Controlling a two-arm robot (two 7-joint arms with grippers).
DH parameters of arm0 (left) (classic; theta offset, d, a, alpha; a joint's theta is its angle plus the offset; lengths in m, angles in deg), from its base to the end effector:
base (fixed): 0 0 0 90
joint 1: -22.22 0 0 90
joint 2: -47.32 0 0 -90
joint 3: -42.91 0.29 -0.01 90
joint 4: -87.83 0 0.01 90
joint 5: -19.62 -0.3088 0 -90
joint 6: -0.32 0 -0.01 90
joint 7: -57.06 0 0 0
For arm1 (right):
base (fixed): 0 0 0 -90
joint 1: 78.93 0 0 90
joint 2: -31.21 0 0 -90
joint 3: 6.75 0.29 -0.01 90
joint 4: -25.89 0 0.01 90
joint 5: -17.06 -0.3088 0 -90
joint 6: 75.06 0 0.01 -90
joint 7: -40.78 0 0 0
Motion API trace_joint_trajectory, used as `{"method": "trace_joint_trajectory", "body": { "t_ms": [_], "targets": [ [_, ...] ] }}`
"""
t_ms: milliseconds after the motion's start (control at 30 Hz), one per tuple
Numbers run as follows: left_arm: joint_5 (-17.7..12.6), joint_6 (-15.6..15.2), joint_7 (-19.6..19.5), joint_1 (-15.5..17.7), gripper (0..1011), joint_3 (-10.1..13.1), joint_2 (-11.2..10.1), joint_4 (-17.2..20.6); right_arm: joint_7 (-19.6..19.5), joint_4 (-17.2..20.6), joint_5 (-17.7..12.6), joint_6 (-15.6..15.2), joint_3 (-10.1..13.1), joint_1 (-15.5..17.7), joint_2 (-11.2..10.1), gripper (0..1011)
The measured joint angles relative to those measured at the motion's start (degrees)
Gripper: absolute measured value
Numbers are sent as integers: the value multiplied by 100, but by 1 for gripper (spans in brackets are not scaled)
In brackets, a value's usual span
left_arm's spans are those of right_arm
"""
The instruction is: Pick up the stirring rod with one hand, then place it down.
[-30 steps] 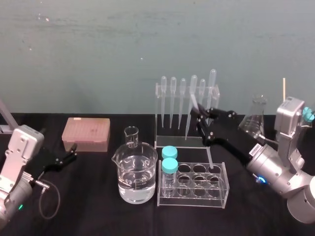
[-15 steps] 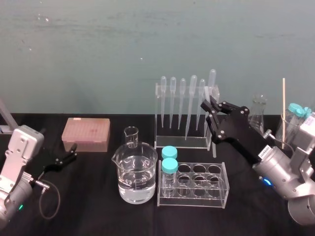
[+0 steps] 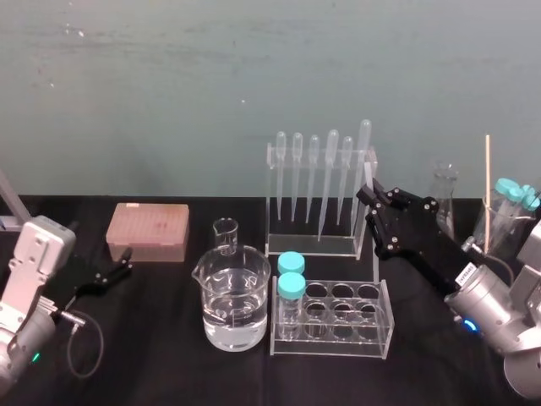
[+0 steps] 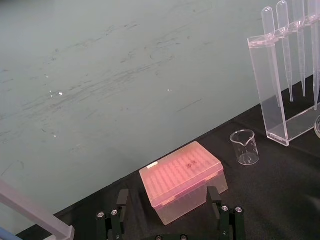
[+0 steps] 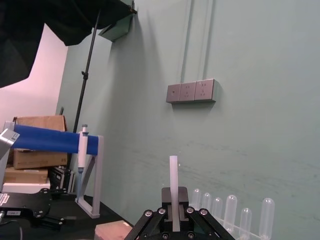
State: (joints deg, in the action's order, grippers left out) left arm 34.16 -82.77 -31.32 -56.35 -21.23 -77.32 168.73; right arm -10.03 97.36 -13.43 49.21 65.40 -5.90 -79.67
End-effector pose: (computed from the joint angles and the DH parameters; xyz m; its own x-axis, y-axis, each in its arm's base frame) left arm 0.3581 0.0827 -0.3023 0.2923 0.8803 0.3738 -0.9552 0.2874 0.0702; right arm 0.3996 -0.0551 -0.2988 0.6730 -0.7091 0.2105 0.5935 0.6876 0.4183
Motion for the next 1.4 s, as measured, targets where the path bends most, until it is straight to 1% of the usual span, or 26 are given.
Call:
{"method": "trace_joint_trajectory", "body": {
  "t_ms": [1400],
  "targets": [
    [0, 0, 0, 0, 1000, 0, 0, 0, -3, 11, 17, 49, -24, -22, 7, 67]
  ]
}}
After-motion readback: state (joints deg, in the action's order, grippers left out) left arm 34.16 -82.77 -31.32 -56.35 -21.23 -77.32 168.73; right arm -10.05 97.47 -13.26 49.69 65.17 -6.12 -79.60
